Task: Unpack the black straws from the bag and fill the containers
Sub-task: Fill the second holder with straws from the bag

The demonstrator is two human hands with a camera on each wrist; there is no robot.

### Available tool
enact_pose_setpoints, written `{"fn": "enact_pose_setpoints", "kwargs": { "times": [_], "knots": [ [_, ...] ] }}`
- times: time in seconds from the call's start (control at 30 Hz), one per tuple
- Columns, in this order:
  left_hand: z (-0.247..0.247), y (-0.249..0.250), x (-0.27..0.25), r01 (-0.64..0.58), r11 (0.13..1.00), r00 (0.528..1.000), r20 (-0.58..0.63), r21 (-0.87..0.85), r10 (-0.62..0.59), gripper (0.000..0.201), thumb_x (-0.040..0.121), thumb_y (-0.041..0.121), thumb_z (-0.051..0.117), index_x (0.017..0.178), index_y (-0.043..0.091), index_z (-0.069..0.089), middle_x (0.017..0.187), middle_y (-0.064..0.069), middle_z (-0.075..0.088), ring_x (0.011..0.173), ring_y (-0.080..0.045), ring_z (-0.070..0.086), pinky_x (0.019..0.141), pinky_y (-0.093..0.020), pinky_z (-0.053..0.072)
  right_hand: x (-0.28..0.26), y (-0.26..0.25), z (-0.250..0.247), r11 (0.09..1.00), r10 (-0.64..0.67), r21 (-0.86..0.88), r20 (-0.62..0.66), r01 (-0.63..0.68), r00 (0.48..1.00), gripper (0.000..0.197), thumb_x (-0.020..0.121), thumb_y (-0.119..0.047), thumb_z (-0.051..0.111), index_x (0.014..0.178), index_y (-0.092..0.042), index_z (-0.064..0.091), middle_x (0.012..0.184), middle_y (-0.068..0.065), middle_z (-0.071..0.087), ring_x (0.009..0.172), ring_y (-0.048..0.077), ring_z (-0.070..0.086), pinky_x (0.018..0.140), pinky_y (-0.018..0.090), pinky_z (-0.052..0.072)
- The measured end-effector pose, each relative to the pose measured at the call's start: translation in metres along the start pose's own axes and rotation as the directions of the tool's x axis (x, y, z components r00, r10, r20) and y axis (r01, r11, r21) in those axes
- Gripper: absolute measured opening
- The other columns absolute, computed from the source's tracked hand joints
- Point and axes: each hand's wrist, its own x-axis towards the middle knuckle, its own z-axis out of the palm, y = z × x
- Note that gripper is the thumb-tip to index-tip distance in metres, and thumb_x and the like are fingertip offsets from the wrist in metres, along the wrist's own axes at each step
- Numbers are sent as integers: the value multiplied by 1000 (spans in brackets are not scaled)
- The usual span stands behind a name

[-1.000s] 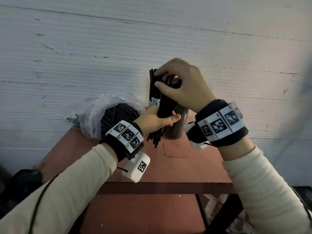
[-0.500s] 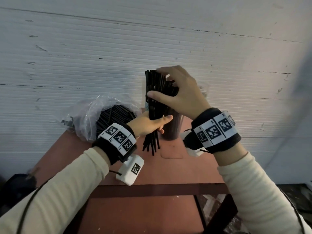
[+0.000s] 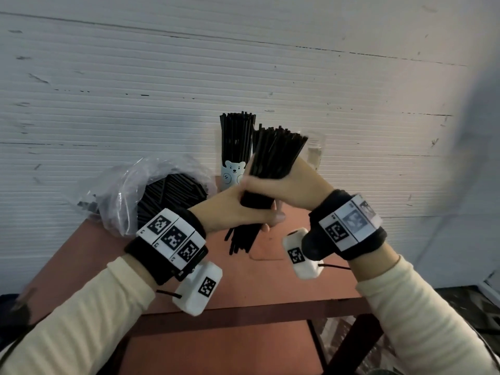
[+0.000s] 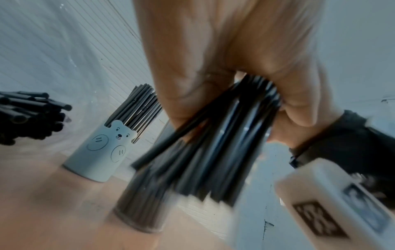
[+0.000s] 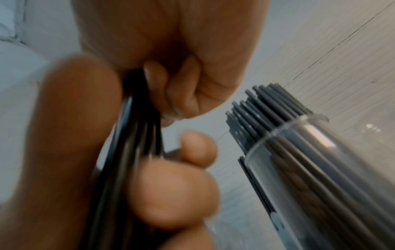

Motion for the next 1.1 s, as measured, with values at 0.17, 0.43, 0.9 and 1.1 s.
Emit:
{"fn": "enact_pose_setpoints", "kwargs": {
  "times": [0.17,0.43,0.9,1.1],
  "knots": [
    [-2,-18,25,47,988,888,-460,146,26,90,59,44,89,127,32,32,122,3,52,114,-11,53,96,-28,44,19,-8,-48,992,39,124,-345,4,938,8,87,-10,68,82,-7,64,62,-12,58,51,-3,53,48,8,38],
    [-16,-30,77,68,994,911,-412,80,-30,131,61,28,91,151,25,-4,146,10,32,131,-7,35,110,-27,27,48,-2,-97,990,110,131,-462,-56,880,14,83,-19,69,81,-7,61,70,7,54,56,20,42,42,23,27],
    [-27,-53,89,115,984,894,-445,134,-44,81,64,32,89,133,27,47,125,10,58,117,-12,55,106,-38,43,78,23,-102,983,63,-139,-372,-122,926,26,84,-19,68,85,6,60,69,-2,55,55,1,52,50,12,40],
    [-25,-50,86,107,985,892,-451,139,-33,76,67,27,87,131,27,46,115,15,55,113,-9,52,103,-29,40,90,17,-97,981,30,-174,-308,-88,951,19,85,-23,69,81,-6,62,68,-7,57,58,0,55,55,13,43]
  ]
}}
